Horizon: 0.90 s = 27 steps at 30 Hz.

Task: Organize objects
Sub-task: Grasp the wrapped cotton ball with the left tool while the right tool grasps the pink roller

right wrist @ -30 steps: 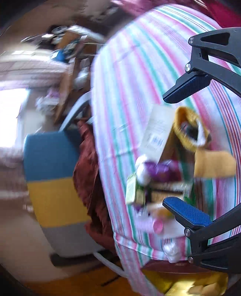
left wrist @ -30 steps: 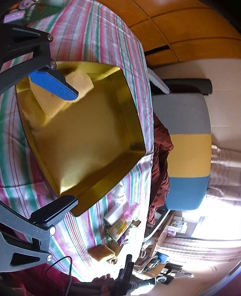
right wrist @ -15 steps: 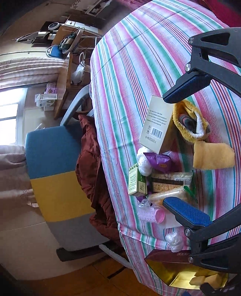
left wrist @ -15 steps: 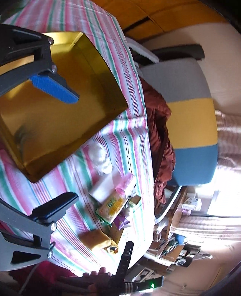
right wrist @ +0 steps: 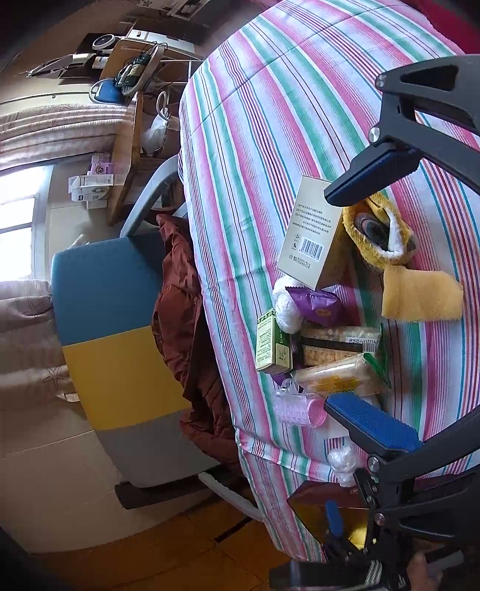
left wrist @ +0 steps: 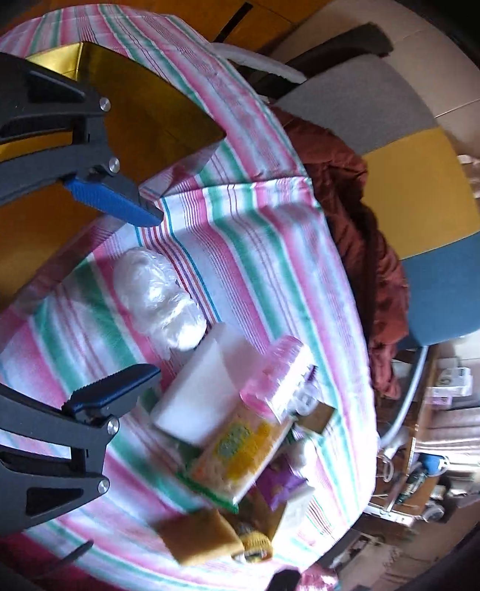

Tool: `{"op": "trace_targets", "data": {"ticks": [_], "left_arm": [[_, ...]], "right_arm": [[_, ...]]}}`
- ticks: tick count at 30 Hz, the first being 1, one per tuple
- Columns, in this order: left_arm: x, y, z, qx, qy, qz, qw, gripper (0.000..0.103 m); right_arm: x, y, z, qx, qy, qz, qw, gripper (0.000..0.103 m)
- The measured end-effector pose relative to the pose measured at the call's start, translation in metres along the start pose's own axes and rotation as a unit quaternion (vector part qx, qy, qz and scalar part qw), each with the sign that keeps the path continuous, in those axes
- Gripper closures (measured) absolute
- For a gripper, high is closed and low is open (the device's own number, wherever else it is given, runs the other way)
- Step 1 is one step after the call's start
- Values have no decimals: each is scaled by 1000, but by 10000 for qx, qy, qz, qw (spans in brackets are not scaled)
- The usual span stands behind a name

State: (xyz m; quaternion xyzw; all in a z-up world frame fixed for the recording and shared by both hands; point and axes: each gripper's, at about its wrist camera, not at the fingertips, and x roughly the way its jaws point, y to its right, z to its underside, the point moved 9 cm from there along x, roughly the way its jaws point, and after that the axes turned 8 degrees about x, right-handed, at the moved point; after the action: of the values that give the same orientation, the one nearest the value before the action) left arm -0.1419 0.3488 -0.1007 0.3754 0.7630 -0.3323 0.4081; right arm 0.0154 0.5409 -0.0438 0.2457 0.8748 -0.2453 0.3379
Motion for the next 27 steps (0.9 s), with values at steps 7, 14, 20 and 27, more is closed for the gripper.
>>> {"op": "trace_targets", "data": {"ticks": [7,14,20,27], "left_arm": [[26,2,0,-6,-182,184,9997,60],[-22,-8,1,-434,533,532,9962,60],[-58,-16,23,-857,804,854,9894,60],[-85,-36,61,-1420,888,1062,9801,59]], "right_arm": [[6,-15,9,-335,-104,-33,9994,0],[21,-69,19,-948,-448,-535,9930,3],[60,-114,9,-1453,-564,-527,9864,3],[126,-145,11,-1839,-976,-258,9777,10]]}}
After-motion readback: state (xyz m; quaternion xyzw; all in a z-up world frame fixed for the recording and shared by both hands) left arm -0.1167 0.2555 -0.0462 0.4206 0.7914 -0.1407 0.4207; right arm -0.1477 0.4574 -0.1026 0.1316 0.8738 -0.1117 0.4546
